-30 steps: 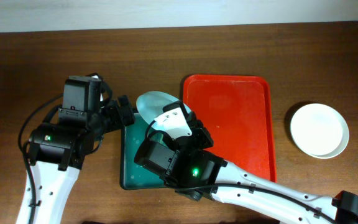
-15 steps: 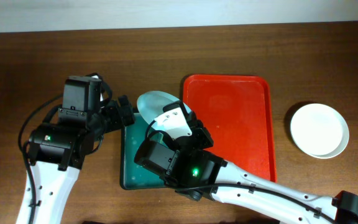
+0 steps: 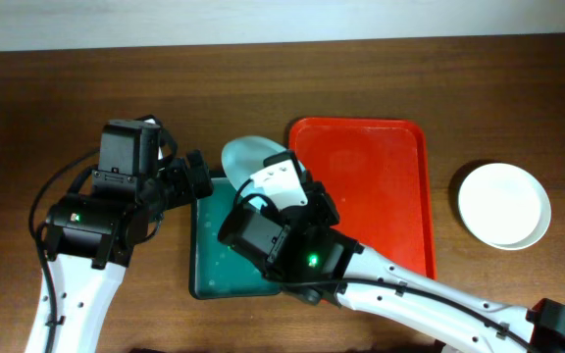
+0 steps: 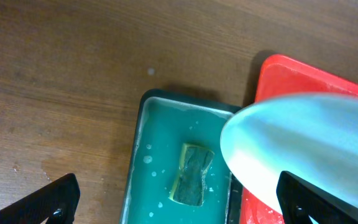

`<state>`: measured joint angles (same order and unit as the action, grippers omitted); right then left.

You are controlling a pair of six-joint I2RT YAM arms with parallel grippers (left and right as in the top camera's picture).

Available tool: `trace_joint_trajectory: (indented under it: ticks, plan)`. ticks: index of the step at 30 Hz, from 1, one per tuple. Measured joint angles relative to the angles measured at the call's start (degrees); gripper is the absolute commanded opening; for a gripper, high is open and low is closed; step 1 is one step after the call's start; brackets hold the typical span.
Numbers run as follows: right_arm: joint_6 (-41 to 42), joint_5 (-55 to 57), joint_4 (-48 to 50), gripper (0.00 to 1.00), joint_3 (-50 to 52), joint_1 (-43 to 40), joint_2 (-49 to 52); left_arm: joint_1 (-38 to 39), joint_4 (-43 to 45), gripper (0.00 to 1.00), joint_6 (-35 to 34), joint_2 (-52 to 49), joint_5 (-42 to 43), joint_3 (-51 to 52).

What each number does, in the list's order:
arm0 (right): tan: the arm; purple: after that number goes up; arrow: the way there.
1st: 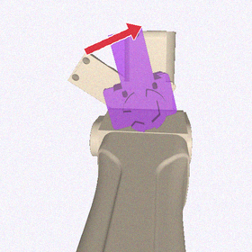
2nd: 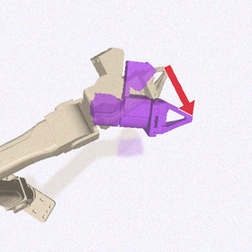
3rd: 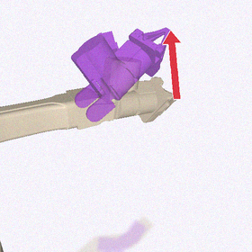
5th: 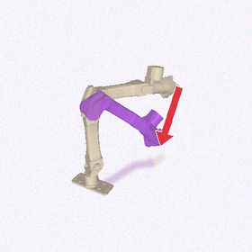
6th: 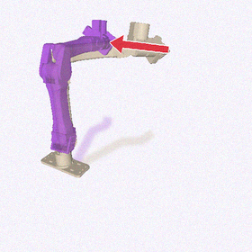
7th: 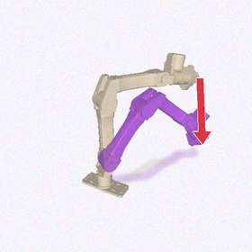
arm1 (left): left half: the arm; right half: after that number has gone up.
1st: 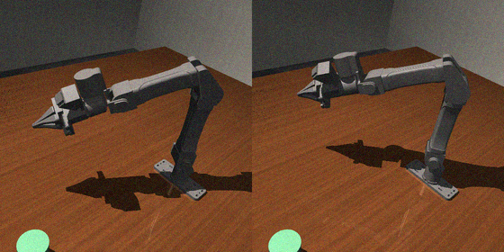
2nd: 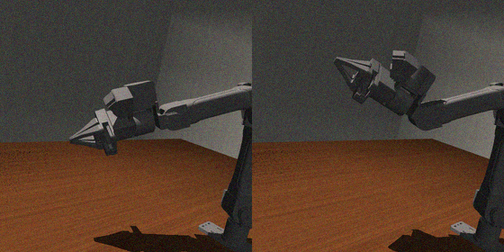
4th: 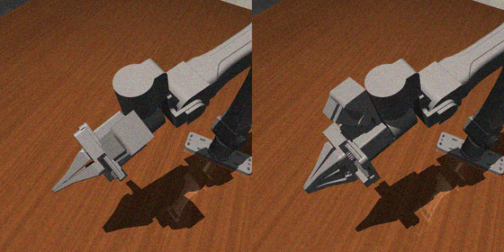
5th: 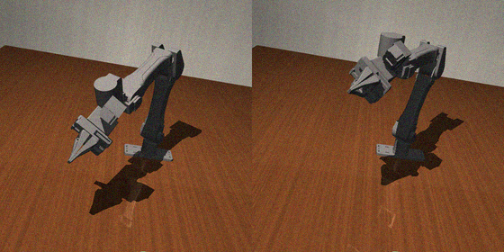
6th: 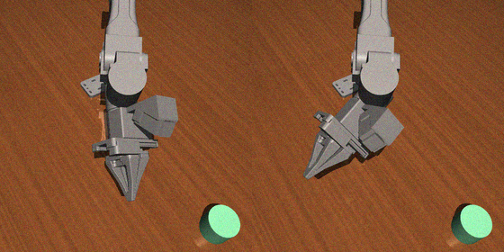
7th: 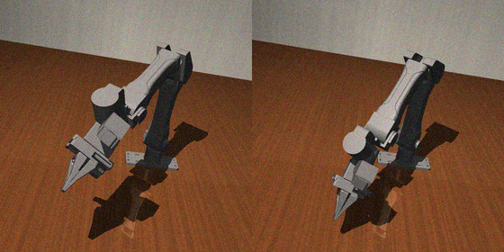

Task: Clean dirty plates on tray and stack at the side
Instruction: 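Lift the plate with the right gripper and dip it into the basin, then carry the rinsed plate right and stack it on the cleaned plates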

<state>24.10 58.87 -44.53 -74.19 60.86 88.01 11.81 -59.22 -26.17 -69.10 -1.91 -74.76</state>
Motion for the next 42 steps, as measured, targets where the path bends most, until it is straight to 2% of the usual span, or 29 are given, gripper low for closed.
trace_joint_trajectory:
  ticks: [5,12,14,15,17,18,20,22,24,25,26,28,30,33,37,42]
  plan:
    - [-2.56,-4.61,1.29,0.04,-0.07,-1.22,0.0,0.0,-0.02,0.99,0.0,0.0,0.0,0.0]
    - [-4.52,-5.46,0.87,0.04,-0.28,-2.71,-0.02,0.0,-0.02,0.99,0.0,0.0,0.0,0.0]
    - [2.69,-8.66,-4.48,0.04,-0.5,-3.65,-0.04,0.0,0.0,0.99,0.0,0.0,0.0,0.0]
    - [6.78,-14.25,-5.55,0.04,-0.55,-5.14,-0.07,0.0,-0.02,0.99,0.0,0.0,0.0,0.0]
    - [14.43,-33.14,-5.49,0.04,-0.55,-10.62,-0.11,0.0,0.02,1.0,0.0,0.0,0.0,0.0]
    - [15.39,-40.59,-5.4,0.04,-0.55,-13.62,-0.13,0.0,-0.02,0.99,0.0,0.0,0.0,0.0]
    - [15.08,-48.26,-7.72,0.04,-0.55,-20.85,-1.53,0.0,-0.02,1.0,0.0,0.0,0.0,0.0]
    - [14.88,-51.04,-9.84,0.04,-0.52,-30.67,-6.23,0.0,0.0,0.99,0.0,0.0,0.0,0.0]
    - [14.93,-52.43,-12.0,0.04,-0.66,-46.82,-14.58,0.0,-0.02,0.99,0.0,0.0,0.0,0.0]
    - [14.91,-53.53,-13.11,0.04,-0.79,-51.45,-15.87,0.0,0.04,0.99,0.0,0.0,0.0,0.0]
    - [14.49,-53.48,-15.41,0.04,-1.03,-63.39,-18.1,0.0,-0.04,0.99,0.0,0.0,0.0,0.0]
    - [12.28,-54.55,-16.68,0.04,-1.14,-82.82,-15.43,0.0,-0.07,0.99,0.0,0.0,-0.02,0.0]
    - [9.97,-58.75,-16.37,0.04,-1.25,-94.23,-9.07,-0.07,-0.11,0.99,0.0,0.0,0.0,0.0]
    - [4.68,-64.52,-14.93,0.04,-1.33,-102.55,2.21,-0.07,-0.09,0.99,0.0,0.0,0.0,0.0]
    - [-3.76,-69.11,-15.47,0.04,-1.33,-104.02,15.56,-0.07,-0.09,1.0,0.0,0.0,0.0,0.0]
    - [-4.44,-65.75,-17.14,0.04,-0.57,-104.02,17.07,-0.07,-0.09,0.99,0.0,0.0,0.0,0.0]
